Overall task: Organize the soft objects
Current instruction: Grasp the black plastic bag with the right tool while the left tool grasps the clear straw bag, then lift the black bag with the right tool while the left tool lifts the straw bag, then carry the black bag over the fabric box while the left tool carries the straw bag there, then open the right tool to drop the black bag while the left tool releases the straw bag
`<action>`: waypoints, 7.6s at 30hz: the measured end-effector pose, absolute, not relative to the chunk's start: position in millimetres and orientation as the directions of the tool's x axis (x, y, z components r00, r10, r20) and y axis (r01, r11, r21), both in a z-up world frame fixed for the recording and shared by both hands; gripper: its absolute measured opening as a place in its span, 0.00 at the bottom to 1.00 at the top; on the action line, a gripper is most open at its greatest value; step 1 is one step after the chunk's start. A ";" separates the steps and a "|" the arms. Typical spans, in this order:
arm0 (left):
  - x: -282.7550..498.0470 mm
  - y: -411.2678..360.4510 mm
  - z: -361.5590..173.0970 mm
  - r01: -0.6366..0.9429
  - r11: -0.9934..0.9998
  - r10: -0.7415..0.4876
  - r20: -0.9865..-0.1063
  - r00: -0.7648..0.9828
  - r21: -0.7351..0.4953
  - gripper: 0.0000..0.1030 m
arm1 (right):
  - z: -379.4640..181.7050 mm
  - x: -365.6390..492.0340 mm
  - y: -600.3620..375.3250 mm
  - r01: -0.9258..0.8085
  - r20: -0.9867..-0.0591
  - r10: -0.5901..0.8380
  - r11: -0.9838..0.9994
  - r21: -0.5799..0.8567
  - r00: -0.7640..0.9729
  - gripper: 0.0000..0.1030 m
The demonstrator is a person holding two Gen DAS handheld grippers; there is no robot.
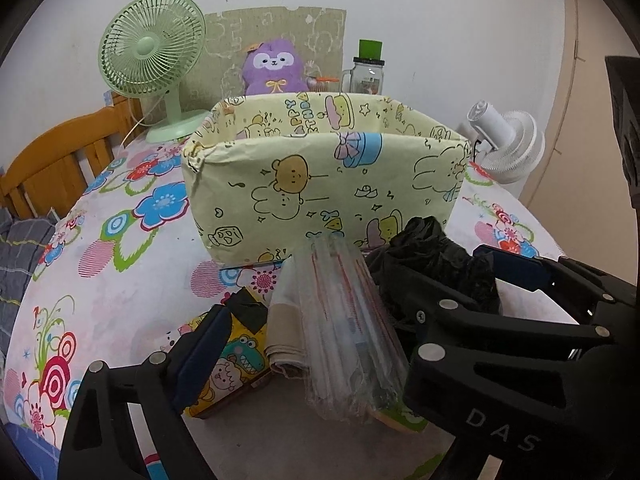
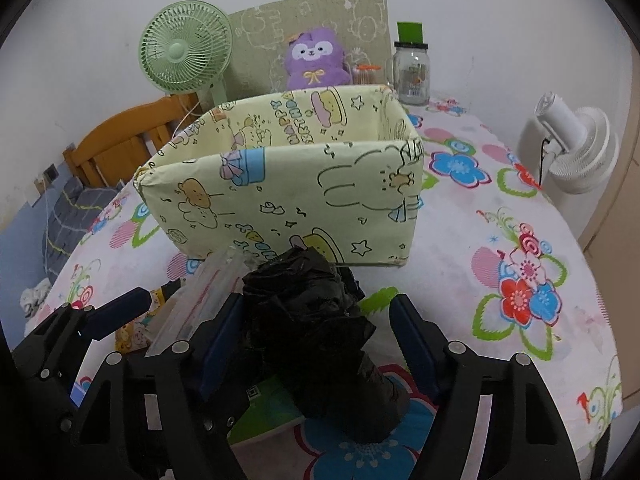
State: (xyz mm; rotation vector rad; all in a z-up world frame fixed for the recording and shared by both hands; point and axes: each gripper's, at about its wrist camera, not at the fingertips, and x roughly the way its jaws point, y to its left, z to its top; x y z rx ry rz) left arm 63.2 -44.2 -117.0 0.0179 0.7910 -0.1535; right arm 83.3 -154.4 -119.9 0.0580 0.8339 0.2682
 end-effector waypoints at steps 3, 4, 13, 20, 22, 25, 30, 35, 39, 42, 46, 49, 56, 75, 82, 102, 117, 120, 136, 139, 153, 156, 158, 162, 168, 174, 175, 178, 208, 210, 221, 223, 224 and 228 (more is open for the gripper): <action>65.4 -47.0 -118.2 0.148 0.989 -0.123 -0.717 0.687 -0.028 0.92 | -123.1 85.4 -155.4 -0.222 -0.730 0.279 0.959 0.177 0.624 0.65; 66.0 -48.0 -118.8 0.149 0.989 -0.120 -0.720 0.683 -0.024 0.91 | -123.9 86.0 -155.4 -0.226 -0.731 0.286 0.957 0.182 0.619 0.59; 69.5 -54.0 -119.9 0.149 0.989 -0.103 -0.723 0.683 0.000 0.92 | -123.6 86.2 -159.1 -0.236 -0.727 0.315 0.948 0.213 0.610 0.43; 75.1 -56.0 -118.9 0.132 0.991 -0.088 -0.727 0.681 0.004 0.86 | -119.7 84.7 -166.8 -0.212 -0.721 0.296 0.955 0.208 0.627 0.42; 76.3 -56.1 -118.4 0.130 0.992 -0.088 -0.728 0.680 0.001 0.78 | -118.8 85.9 -169.9 -0.204 -0.719 0.292 0.956 0.209 0.631 0.42; 79.6 -55.5 -121.3 0.129 0.992 -0.092 -0.738 0.669 -0.007 0.68 | -118.3 87.2 -173.1 -0.192 -0.718 0.282 0.959 0.206 0.636 0.42; 80.1 -54.9 -121.5 0.133 0.991 -0.100 -0.733 0.672 -0.013 0.55 | -120.6 89.1 -172.7 -0.186 -0.726 0.275 0.961 0.203 0.631 0.42; 80.1 -54.1 -122.0 0.139 0.990 -0.108 -0.734 0.671 -0.018 0.43 | -121.3 89.3 -169.5 -0.188 -0.729 0.271 0.962 0.196 0.629 0.42; 79.5 -50.4 -121.6 0.137 0.990 -0.115 -0.730 0.673 -0.029 0.33 | -120.8 88.6 -166.2 -0.188 -0.731 0.267 0.963 0.191 0.628 0.42; 79.0 -47.6 -120.1 0.133 0.990 -0.120 -0.728 0.675 -0.040 0.29 | -119.4 88.2 -164.2 -0.189 -0.729 0.265 0.964 0.186 0.631 0.42; 76.4 -46.1 -117.4 0.130 0.990 -0.123 -0.722 0.681 -0.046 0.27 | -115.4 86.0 -161.7 -0.192 -0.724 0.261 0.965 0.178 0.639 0.42; 73.4 -45.2 -113.7 0.132 0.990 -0.129 -0.713 0.689 -0.051 0.26 | -111.9 83.8 -160.4 -0.193 -0.719 0.257 0.966 0.173 0.646 0.42; 66.6 -44.7 -103.5 0.133 0.989 -0.140 -0.688 0.712 -0.063 0.24 | -102.5 78.9 -159.4 -0.193 -0.702 0.256 0.966 0.170 0.664 0.42; 55.0 -47.9 -85.4 0.142 0.988 -0.148 -0.654 0.742 -0.062 0.16 | -82.5 67.7 -157.6 -0.199 -0.671 0.255 0.967 0.160 0.696 0.42; 51.4 -47.5 -70.4 0.141 0.988 -0.147 -0.631 0.761 -0.060 0.16 | -66.1 65.0 -157.1 -0.203 -0.651 0.251 0.968 0.149 0.717 0.42; 47.3 -50.1 -33.2 0.153 0.987 -0.148 -0.583 0.799 -0.042 0.16 | -24.3 60.4 -153.4 -0.220 -0.604 0.249 0.968 0.123 0.757 0.42; 59.4 -49.4 -4.0 0.151 0.988 -0.144 -0.543 0.827 -0.031 0.16 | 6.0 75.6 -150.0 -0.224 -0.578 0.249 0.968 0.115 0.777 0.42; 63.0 -49.4 1.5 0.150 0.988 -0.142 -0.537 0.832 -0.028 0.16 | 11.8 80.4 -149.4 -0.222 -0.571 0.247 0.968 0.116 0.783 0.43; 91.9 -51.3 7.6 0.160 0.987 -0.150 -0.532 0.833 -0.027 0.17 | 18.0 112.2 -151.6 -0.202 -0.569 0.223 0.974 0.101 0.791 0.42; 100.2 -49.8 6.6 0.151 0.988 -0.141 -0.536 0.832 -0.025 0.17 | 16.4 120.1 -151.4 -0.205 -0.573 0.231 0.972 0.111 0.786 0.42; 137.5 -39.1 -0.8 0.115 0.993 -0.108 -0.565 0.818 -0.025 0.17 | 9.6 156.9 -140.9 -0.248 -0.596 0.276 0.960 0.130 0.754 0.42; 145.2 -37.2 -3.8 0.108 0.994 -0.104 -0.576 0.811 -0.027 0.17 | 6.7 163.5 -140.0 -0.257 -0.599 0.289 0.956 0.142 0.746 0.43; 150.3 -36.5 -6.5 0.105 0.994 -0.100 -0.582 0.807 -0.025 0.17 | 4.2 169.3 -140.6 -0.255 -0.597 0.299 0.954 0.159 0.744 0.43; 159.9 -36.8 -13.6 0.098 0.995 -0.093 -0.601 0.794 -0.024 0.18 | -2.8 181.9 -142.4 -0.252 -0.611 0.319 0.948 0.196 0.725 0.42; 173.2 -35.9 -23.9 0.090 0.995 -0.090 -0.624 0.776 -0.032 0.18 | -11.7 198.2 -138.8 -0.266 -0.624 0.335 0.942 0.204 0.706 0.42; 188.1 -34.1 -34.8 0.087 0.996 -0.090 -0.647 0.757 -0.037 0.18 | -22.2 213.8 -136.4 -0.268 -0.644 0.342 0.939 0.215 0.684 0.42; 191.0 -33.6 -37.2 0.082 0.996 -0.086 -0.653 0.753 -0.037 0.19 | -24.3 216.1 -136.4 -0.267 -0.647 0.343 0.939 0.218 0.681 0.42; 197.0 -32.2 -42.1 0.079 0.996 -0.084 -0.665 0.742 -0.038 0.23 | -30.9 222.9 -135.1 -0.264 -0.657 0.351 0.936 0.232 0.667 0.42; 211.9 -25.5 -59.8 0.071 0.997 -0.064 -0.696 0.715 -0.019 0.69 | -64.2 250.2 -117.2 -0.276 -0.726 0.364 0.930 0.244 0.584 0.66; 210.3 -25.0 -59.3 0.068 0.997 -0.062 -0.695 0.716 -0.019 0.70 | -63.1 248.4 -117.5 -0.277 -0.725 0.362 0.930 0.241 0.586 0.69; 196.0 -27.6 -49.7 0.085 0.996 -0.078 -0.675 0.734 -0.022 0.79 | -50.5 229.9 -124.6 -0.264 -0.709 0.335 0.941 0.213 0.621 0.78; 192.7 -28.9 -47.5 0.087 0.996 -0.076 -0.670 0.738 -0.018 0.81 | -47.8 225.8 -126.4 -0.262 -0.704 0.330 0.942 0.208 0.628 0.79; 191.3 -29.2 -46.6 0.086 0.996 -0.075 -0.669 0.740 -0.017 0.83 | -46.6 224.1 -127.1 -0.261 -0.703 0.329 0.943 0.207 0.631 0.79; 185.9 -29.2 -42.4 0.085 0.996 -0.077 -0.662 0.746 -0.020 0.88 | -41.1 214.9 -129.5 -0.259 -0.694 0.321 0.945 0.197 0.644 0.80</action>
